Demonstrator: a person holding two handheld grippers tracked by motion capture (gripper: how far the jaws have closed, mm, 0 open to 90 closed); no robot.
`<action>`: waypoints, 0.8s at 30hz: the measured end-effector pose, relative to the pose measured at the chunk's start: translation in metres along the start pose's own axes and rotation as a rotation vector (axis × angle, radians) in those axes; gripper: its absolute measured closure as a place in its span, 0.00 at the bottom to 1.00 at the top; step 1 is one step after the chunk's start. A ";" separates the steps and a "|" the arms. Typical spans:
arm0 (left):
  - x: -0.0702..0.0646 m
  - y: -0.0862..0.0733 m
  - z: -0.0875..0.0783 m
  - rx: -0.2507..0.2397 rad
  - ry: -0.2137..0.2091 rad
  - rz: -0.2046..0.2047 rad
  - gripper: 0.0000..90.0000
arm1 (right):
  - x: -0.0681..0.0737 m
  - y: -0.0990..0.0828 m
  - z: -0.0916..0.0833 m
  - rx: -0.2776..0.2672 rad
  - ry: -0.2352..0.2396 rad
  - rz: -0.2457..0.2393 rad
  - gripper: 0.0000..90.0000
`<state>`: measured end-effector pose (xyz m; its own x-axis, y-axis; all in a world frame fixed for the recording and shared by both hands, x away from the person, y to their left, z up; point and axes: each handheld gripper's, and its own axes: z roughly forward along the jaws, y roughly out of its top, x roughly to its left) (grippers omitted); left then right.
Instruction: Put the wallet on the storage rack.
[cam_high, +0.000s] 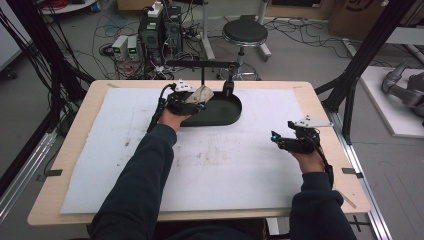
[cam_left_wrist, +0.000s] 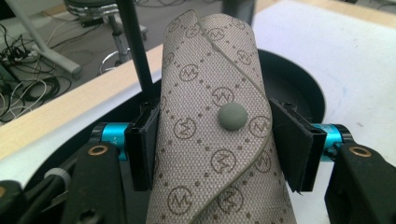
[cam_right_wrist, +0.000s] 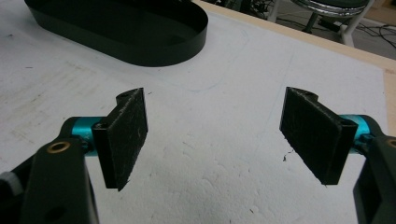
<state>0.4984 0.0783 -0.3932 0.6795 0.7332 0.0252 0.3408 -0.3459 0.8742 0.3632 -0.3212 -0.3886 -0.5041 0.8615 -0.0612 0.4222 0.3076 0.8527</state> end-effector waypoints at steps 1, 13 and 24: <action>-0.001 -0.001 0.004 0.001 0.002 -0.002 0.44 | 0.000 0.000 0.000 -0.002 0.003 0.001 0.27; 0.004 -0.017 0.035 0.101 0.064 -0.036 0.42 | -0.002 -0.004 -0.003 -0.007 0.001 0.010 0.27; 0.000 -0.013 0.025 0.082 0.043 -0.080 0.34 | -0.003 -0.006 -0.004 -0.004 0.000 0.012 0.27</action>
<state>0.5098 0.0680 -0.4170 0.6203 0.7841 -0.0211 0.4458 -0.3303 0.8320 0.3594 -0.3271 -0.3910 -0.4988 0.8652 -0.0514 0.4249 0.2958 0.8555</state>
